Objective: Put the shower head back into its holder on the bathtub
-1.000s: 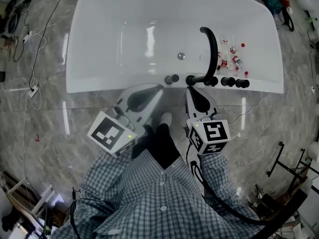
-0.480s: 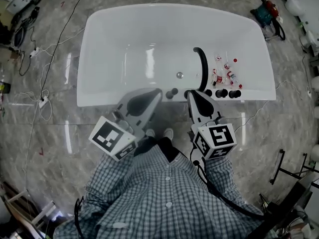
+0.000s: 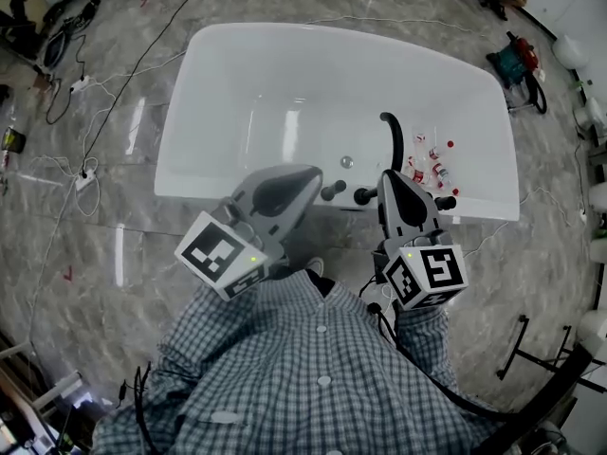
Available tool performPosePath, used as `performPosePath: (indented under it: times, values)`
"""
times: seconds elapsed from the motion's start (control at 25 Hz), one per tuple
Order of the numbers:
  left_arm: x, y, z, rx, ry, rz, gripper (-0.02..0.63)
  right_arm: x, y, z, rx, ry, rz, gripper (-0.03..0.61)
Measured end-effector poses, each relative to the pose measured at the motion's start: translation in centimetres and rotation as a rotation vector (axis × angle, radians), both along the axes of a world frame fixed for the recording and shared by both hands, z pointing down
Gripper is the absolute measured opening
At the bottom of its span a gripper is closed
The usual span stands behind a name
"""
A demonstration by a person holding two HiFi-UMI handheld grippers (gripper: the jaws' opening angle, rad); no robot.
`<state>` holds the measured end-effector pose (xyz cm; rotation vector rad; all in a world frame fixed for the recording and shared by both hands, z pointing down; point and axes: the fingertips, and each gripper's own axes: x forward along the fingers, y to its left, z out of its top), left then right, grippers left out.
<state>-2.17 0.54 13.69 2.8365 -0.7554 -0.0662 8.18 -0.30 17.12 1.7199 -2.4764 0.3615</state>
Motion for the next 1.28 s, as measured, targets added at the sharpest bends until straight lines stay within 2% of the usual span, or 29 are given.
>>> performPosePath:
  times: [0.16, 0.36, 1.12, 1.28]
  values:
    - [-0.3, 0.2, -0.9, 0.014, 0.015, -0.010, 0.008, 0.0, -0.3, -1.6, 0.036, -0.039, -0.007, 0.020]
    - [-1.0, 0.0, -1.5, 0.024, 0.017, -0.020, 0.008, -0.4, -0.7, -2.7, 0.069, -0.026, -0.020, 0.018]
    - [-1.1, -0.3, -0.4, 0.012, 0.019, -0.026, 0.008, -0.1, -0.6, -0.7, 0.032, -0.014, -0.020, 0.018]
    - [-1.0, -0.5, -0.5, 0.011, 0.022, -0.052, 0.008, -0.1, -1.0, -0.8, 0.028, -0.017, -0.040, 0.018]
